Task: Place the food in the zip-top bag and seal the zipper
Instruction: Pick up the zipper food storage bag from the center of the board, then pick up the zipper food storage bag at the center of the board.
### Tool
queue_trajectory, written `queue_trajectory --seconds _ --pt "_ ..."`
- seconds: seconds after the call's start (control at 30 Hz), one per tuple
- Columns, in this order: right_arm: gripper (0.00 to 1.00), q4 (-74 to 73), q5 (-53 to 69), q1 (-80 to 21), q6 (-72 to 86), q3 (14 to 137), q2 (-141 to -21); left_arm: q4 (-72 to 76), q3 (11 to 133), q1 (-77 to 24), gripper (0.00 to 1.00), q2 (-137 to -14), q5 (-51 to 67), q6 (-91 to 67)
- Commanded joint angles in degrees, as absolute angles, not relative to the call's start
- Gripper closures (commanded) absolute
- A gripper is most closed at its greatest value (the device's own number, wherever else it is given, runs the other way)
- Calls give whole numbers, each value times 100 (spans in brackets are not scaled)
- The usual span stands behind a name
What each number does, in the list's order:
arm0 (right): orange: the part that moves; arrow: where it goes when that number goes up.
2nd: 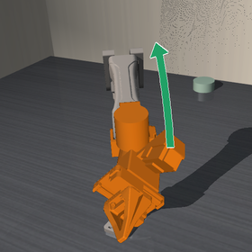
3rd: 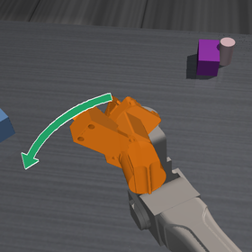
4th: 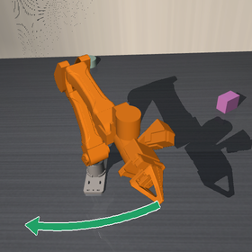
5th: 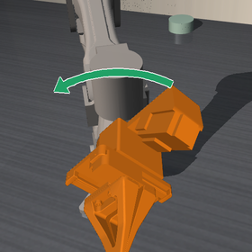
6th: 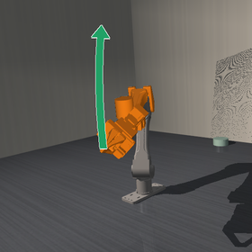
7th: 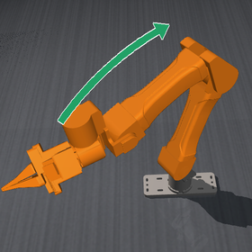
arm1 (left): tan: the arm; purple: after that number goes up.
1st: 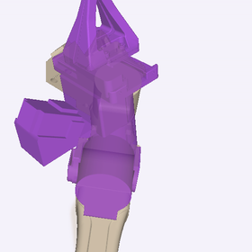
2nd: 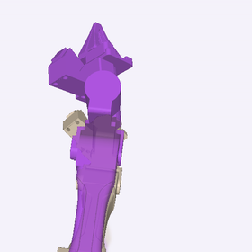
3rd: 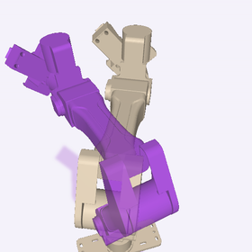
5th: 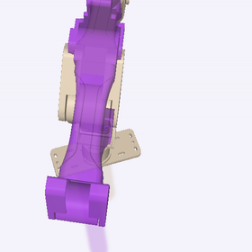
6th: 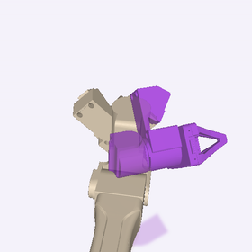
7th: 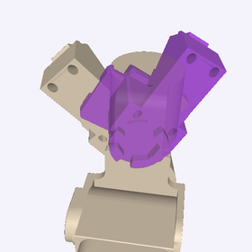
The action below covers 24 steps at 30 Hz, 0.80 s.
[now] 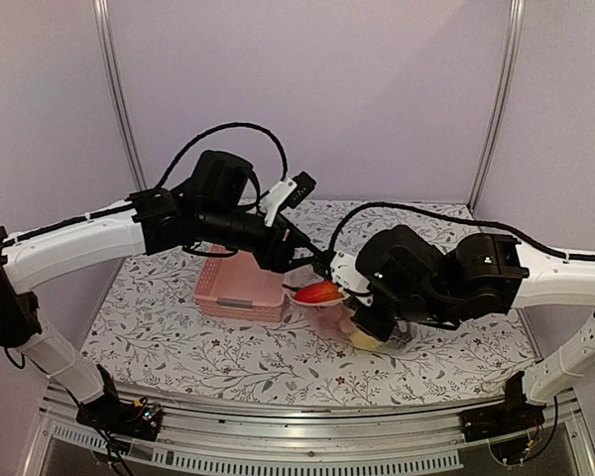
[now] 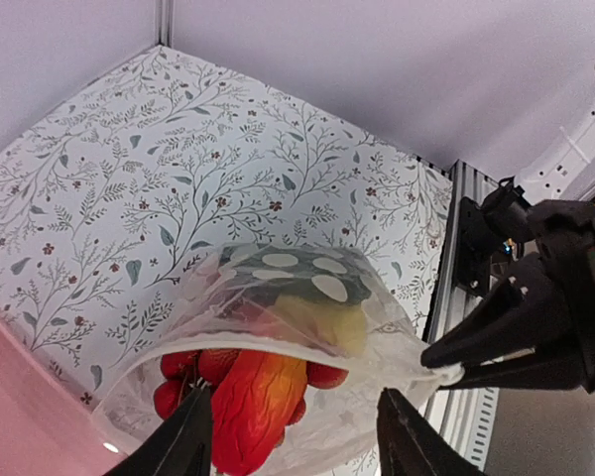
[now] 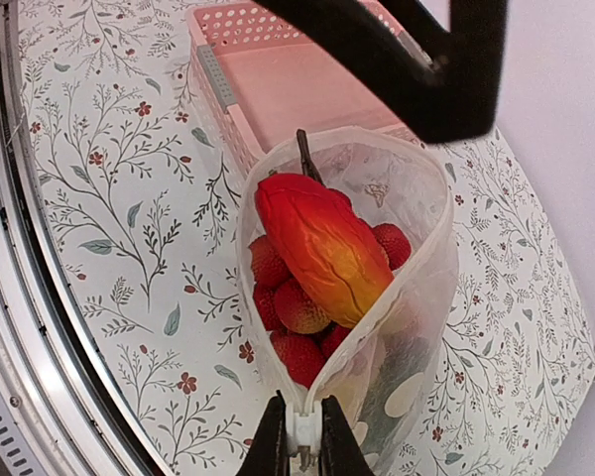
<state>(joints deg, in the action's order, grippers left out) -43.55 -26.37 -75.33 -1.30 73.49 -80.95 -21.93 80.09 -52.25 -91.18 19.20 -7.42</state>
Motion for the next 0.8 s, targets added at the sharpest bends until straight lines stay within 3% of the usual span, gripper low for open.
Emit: queue_trajectory --seconds 0.0,0.23,0.43,0.77 --pt "100 -4411 -2402 -7538 -36 7234 -7696 -2271 7176 -5157 43 -8232 1953 -470" --pt "100 -4454 -1972 -7507 166 6994 -7245 -1806 6361 -5236 40 -7922 2427 -226" --pt "100 -4651 -1915 -7440 266 6934 -7021 -1867 6742 -5394 39 -8533 2105 420" --pt "100 -4894 -1922 -7261 442 6850 -6697 -2502 7092 -5745 45 -8884 2642 1147"
